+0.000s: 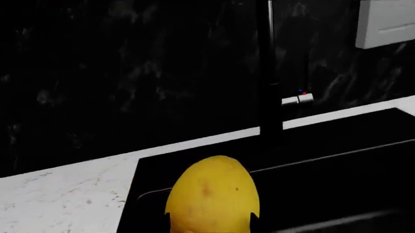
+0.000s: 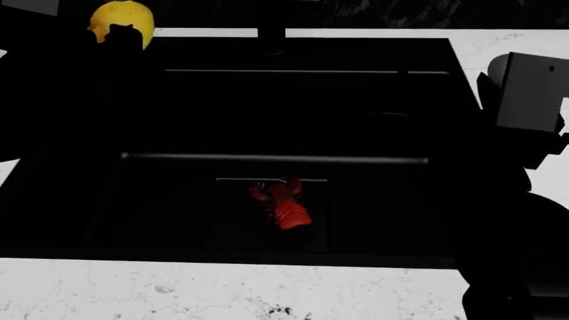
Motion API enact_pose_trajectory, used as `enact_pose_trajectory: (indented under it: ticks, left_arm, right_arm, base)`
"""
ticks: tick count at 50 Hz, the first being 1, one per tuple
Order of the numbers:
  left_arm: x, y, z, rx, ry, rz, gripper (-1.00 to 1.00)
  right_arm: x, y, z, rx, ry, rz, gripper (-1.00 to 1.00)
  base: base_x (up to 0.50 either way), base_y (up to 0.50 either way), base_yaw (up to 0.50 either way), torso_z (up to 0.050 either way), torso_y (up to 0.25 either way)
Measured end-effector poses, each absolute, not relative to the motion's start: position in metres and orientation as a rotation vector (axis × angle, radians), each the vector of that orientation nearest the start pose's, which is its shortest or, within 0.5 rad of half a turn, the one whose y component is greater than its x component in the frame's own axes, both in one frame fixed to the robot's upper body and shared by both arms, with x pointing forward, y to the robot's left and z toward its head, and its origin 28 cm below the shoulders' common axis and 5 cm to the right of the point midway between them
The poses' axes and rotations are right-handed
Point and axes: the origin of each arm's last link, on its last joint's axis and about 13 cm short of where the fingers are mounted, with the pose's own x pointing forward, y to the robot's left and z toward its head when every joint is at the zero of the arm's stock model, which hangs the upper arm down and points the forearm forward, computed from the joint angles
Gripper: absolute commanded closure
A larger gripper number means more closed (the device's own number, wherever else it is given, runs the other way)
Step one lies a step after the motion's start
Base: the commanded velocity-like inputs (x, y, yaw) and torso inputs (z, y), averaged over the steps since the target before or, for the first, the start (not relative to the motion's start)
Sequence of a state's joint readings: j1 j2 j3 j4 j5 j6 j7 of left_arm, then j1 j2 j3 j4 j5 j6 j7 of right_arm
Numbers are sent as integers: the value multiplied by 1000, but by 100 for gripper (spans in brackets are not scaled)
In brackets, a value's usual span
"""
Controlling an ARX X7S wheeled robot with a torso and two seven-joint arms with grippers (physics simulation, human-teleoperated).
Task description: Pick the lemon from the counter and place it in the sink
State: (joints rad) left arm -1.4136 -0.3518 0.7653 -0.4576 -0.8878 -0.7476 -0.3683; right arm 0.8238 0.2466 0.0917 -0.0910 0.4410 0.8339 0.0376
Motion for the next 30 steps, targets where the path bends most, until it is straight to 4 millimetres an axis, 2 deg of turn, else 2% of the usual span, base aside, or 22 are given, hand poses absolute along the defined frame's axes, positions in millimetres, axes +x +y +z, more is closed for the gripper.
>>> enact_pose_trajectory:
  ticks: [10, 17, 30]
  left_arm:
    - [386, 194, 279, 260, 177, -188, 100]
    - [394, 185, 272, 295, 251, -255, 100]
    - [412, 169, 237, 428, 429, -337, 100]
  right_arm:
    - [328, -156, 220, 175, -103, 67, -100]
    - [328, -156, 219, 177, -103, 71, -100]
    - [328, -157, 216, 189, -101, 72, -100]
  base:
    - [0, 0, 0, 0, 0]
    - [0, 0, 0, 0, 0]
    - [0, 0, 0, 0, 1]
